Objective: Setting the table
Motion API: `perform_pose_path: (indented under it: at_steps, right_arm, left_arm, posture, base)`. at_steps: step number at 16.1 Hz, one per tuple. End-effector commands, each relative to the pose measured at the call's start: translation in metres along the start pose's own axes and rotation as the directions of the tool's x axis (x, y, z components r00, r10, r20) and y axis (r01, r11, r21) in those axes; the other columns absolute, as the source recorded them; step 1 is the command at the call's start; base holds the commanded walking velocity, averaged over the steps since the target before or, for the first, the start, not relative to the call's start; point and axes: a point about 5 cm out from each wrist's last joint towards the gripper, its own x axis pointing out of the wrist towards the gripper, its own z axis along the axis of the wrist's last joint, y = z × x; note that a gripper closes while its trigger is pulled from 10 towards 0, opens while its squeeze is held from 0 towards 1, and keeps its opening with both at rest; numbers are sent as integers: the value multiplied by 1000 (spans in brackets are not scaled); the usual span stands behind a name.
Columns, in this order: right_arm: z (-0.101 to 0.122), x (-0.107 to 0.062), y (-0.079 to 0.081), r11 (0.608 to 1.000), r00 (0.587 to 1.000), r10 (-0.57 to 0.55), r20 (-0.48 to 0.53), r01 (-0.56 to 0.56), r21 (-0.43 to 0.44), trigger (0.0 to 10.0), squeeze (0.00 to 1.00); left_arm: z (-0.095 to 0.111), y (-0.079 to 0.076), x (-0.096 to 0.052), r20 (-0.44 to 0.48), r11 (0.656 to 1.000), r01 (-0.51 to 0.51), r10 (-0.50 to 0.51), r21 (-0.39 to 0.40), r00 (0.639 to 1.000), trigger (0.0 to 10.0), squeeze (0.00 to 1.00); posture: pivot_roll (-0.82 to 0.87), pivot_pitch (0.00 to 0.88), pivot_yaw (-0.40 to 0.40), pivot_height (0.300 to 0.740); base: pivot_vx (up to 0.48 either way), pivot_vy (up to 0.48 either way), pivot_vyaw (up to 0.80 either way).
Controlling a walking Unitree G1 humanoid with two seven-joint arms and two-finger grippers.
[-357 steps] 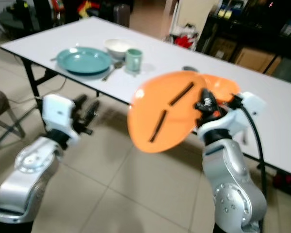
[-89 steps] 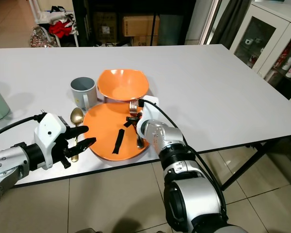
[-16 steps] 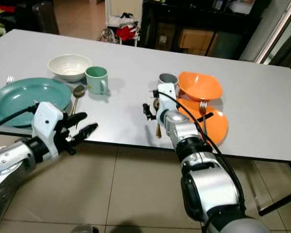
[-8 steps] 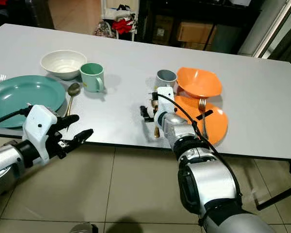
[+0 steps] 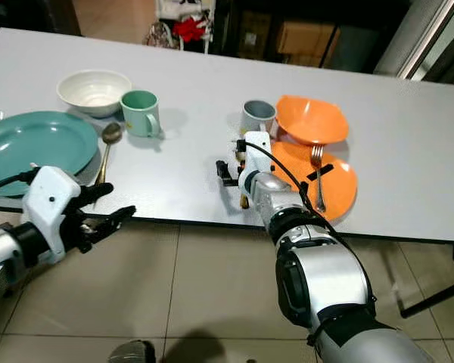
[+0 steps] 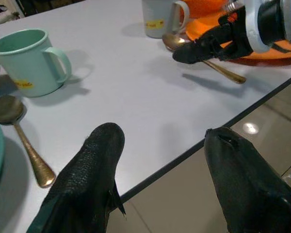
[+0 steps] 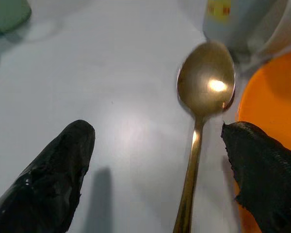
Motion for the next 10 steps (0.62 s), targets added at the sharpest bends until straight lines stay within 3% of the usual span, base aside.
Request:
perform_pose_path:
  at_steps: [1,6,10]
  right_arm:
    - [6,0,-2,1000,1000,-2,9,2,2,10000,0]
    - [8,0,-1,1000,1000,19,10,-19,-7,10000,0]
    - [14,0,3,996,998,55,24,-53,-67,10000,0]
  left_arm:
    - [2,-2,-4,-4,1000,8,-8,4,1000,10000,0]
    - [0,0,-18,-44,1000,-27,27,6,999,10000,0]
    - [1,3,-24,-53,999,-51,52,12,997,10000,0]
  posture:
    - [272,149,-86,740]
    - [289,192,-95,740]
    - [293,186,-104,740]
  base:
    - [0,0,0]
    - [0,0,0]
    - [0,0,0]
